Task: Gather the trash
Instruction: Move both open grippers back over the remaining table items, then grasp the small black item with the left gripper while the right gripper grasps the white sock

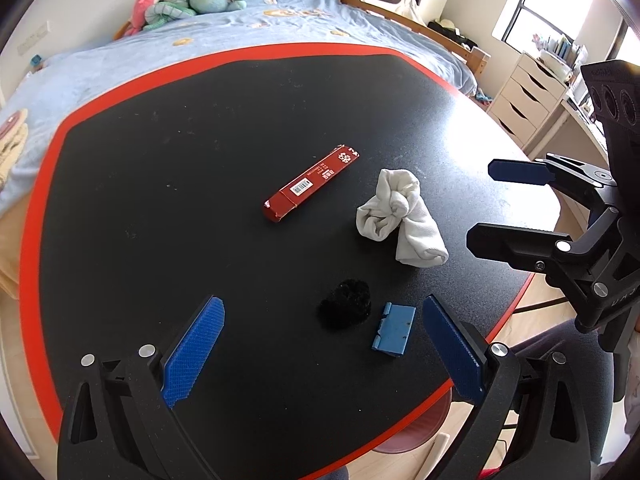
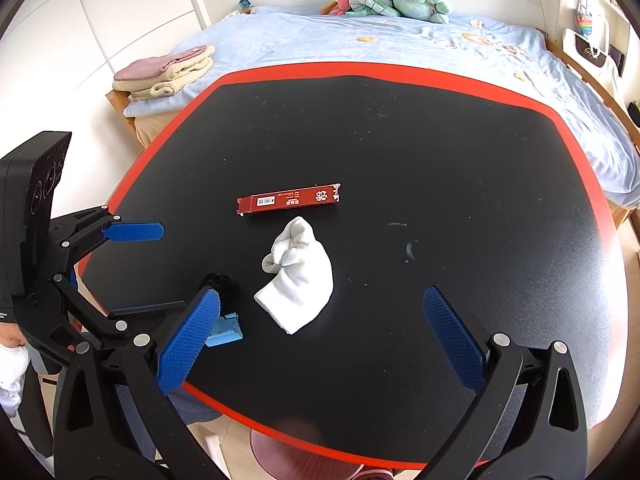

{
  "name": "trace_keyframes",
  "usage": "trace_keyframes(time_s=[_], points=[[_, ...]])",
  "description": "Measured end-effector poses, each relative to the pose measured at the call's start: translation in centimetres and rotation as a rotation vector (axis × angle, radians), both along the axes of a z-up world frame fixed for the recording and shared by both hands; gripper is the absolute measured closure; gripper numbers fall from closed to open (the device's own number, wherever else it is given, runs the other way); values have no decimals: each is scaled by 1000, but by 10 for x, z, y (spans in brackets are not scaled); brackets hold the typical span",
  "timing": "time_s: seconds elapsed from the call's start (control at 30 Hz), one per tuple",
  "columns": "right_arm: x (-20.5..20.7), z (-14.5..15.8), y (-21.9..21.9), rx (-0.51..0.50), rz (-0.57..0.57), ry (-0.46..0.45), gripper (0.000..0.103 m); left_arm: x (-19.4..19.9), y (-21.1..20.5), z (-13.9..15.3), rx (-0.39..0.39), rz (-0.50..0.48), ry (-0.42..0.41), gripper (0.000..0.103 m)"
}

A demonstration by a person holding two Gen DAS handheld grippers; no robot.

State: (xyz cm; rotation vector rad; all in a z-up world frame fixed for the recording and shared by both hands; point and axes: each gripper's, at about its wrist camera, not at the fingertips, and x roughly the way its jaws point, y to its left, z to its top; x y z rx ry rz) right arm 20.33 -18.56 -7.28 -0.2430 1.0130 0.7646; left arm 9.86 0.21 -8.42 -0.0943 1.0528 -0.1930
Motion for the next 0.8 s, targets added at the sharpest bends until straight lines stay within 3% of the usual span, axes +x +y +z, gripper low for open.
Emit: trace_keyframes(time_s=[0.3, 0.4, 0.53, 0.7, 0.8], points=[[10, -16, 12, -6, 17, 23, 4, 7, -2, -11, 17, -21, 8, 11], [12, -21, 15, -18, 20, 28, 18, 8, -1, -14, 25, -21, 14, 23], [13, -27, 19, -21, 33, 41, 29, 7, -2, -15, 24, -34, 17, 29], [11, -33, 22, -27, 49, 51, 43, 8, -8, -17, 21, -49, 30, 47], [11, -34, 23, -27, 56, 55, 52, 8, -12, -16, 20, -58, 31, 53]])
